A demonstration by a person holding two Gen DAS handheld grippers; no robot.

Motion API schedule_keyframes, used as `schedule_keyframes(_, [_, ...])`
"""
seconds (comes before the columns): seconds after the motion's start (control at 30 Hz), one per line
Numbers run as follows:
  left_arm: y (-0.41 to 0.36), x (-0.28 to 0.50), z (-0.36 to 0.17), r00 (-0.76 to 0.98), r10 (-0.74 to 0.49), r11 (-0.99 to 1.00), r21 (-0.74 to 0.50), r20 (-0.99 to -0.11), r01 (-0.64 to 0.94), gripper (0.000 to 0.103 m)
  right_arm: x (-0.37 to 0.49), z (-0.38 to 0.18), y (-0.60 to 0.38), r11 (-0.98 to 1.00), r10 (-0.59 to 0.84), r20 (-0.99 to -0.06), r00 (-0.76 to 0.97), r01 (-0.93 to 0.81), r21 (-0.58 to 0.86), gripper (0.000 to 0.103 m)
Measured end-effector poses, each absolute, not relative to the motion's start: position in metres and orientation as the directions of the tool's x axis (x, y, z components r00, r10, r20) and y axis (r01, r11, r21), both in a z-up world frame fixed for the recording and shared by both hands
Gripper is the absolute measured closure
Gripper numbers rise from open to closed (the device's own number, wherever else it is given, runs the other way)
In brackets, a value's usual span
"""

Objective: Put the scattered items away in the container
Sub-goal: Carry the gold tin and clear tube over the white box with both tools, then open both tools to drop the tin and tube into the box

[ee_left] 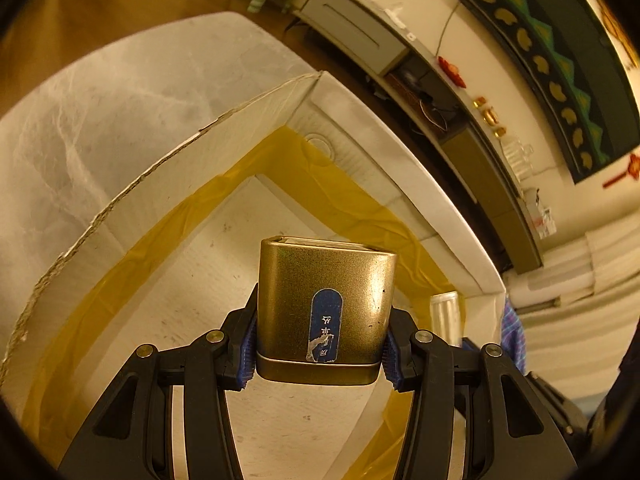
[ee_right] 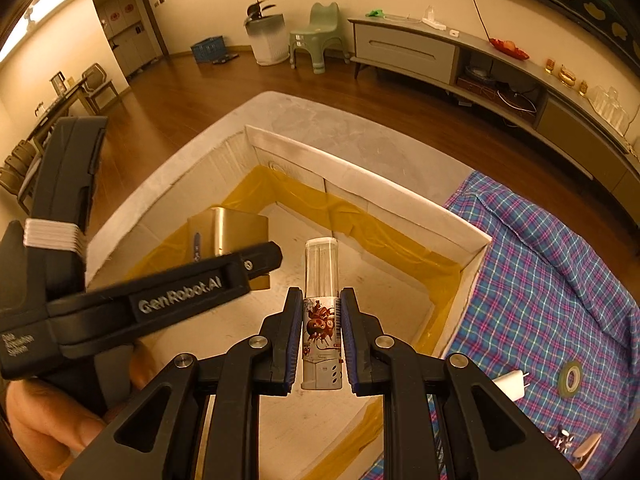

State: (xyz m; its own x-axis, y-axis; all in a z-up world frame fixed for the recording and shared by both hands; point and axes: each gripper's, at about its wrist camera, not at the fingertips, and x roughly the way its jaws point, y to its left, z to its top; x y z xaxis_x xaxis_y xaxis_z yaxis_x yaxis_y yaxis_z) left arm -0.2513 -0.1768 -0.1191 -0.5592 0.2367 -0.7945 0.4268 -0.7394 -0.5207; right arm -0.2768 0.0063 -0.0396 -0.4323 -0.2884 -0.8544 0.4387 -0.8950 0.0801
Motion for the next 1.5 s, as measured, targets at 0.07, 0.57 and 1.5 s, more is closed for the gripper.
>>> schedule_keyframes(0.07, [-0.177, -0.254, -0.121, -0.556, 0.249, -0.736, -0.528, -0.793, 0.424, 0.051, -0.28, -0.043, 0.003, -0.895, -0.275, -0.862, -0.426, 0.441, 0.067, 0.083])
schedule_keyframes(0.57, [-0.187, -0.259, -0.138, -0.526, 0.232, -0.722, -0.507, -0.818, 0.471, 0.047, -0.297, -0.053, -0.001, -0.913, -0.212, -0.889, -0.406, 0.408, 0.031, 0.081])
schedule_keyframes(1.5, [-0.169, -0.231, -0.107, -0.559, 0.2, -0.753, -0.491, -0.804, 0.437, 0.041, -0.245, -0.023, 0.04, -0.893, -0.352, -0.841, -0.41, 0.416, 0.171, 0.077])
